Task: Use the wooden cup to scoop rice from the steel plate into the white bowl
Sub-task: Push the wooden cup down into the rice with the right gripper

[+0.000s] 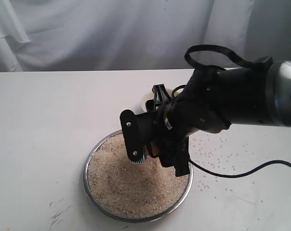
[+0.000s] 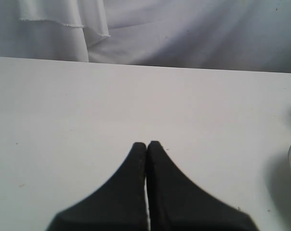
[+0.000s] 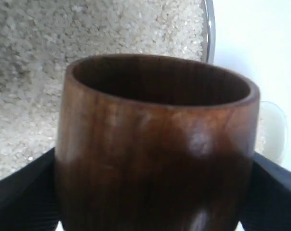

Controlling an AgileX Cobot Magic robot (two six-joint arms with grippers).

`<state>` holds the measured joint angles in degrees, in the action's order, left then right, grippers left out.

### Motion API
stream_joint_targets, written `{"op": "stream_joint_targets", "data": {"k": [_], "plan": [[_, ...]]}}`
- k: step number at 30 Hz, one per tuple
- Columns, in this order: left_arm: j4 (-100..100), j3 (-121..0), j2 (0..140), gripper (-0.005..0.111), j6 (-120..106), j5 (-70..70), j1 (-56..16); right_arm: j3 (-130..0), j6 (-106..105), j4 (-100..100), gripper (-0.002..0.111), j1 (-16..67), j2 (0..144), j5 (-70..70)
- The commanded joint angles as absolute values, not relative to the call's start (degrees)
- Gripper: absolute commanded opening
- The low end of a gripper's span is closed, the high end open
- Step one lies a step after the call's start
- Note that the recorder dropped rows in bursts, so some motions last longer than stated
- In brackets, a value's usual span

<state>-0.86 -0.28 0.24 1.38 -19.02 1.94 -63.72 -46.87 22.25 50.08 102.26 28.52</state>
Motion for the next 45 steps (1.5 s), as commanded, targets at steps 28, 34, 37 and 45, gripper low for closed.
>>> {"op": "stream_joint_targets", "data": {"k": [28, 34, 37, 45], "plan": [[-0.8, 0.0, 0.0, 0.0, 1.3, -18.3, 1.8, -63.9, -22.0, 76.8, 0.0, 56.4, 110.7, 44.0], [-0.8, 0.0, 0.0, 0.0, 1.3, -18.3, 1.8, -63.9, -19.5, 85.8, 0.0, 56.4, 111.6, 44.8], [-0.8, 0.0, 0.0, 0.0, 1.3, -18.3, 1.8, -63.9, -19.7, 87.9, 0.0, 56.4, 111.6, 43.8], [-0.8, 0.0, 0.0, 0.0, 1.3, -18.3, 1.8, -63.9, -19.7, 94.6, 0.0, 56.4, 115.0, 43.3]]}}
